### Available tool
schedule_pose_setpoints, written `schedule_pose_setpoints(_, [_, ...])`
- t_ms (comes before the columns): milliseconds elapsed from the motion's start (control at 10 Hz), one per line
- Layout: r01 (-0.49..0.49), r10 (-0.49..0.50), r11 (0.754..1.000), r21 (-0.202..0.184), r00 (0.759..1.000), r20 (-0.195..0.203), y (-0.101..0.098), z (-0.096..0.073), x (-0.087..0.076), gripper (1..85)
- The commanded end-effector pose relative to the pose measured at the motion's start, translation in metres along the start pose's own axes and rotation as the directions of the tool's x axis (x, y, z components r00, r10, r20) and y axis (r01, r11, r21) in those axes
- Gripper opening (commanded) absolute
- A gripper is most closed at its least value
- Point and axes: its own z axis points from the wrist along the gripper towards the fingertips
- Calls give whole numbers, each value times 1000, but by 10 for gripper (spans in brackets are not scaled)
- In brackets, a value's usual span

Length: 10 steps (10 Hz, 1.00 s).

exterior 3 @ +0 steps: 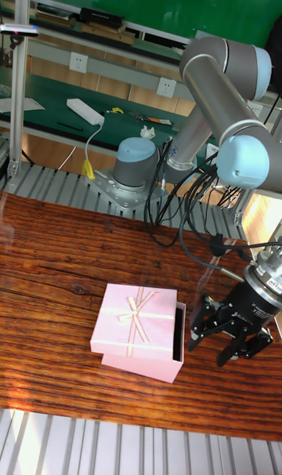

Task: Cover the box

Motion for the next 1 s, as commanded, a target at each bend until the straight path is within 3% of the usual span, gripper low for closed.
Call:
schedule_pose_setpoints(0, [45, -45, 999, -11, 999, -8, -2, -10, 3, 577])
schedule_pose_setpoints(100, [49, -49, 999, -10, 999, -9, -3, -11, 4, 573])
schedule_pose_setpoints(200, [75, -75, 997, 17, 997, -7, -9, -11, 4, 563])
schedule_pose_setpoints(300, [125, -124, 989, 76, 992, -13, -24, -11, 6, 507])
schedule_pose_setpoints(400, [166, -165, 976, 142, 986, -16, -38, -14, 8, 343])
schedule_pose_setpoints(500, [196, -197, 965, 176, 980, -10, -46, -15, 6, 267])
schedule_pose_setpoints(700, [246, -253, 950, 193, 967, 14, -58, -13, 3, 10])
schedule_pose_setpoints(900, [299, -312, 935, 192, 949, 39, -69, -11, 0, 10])
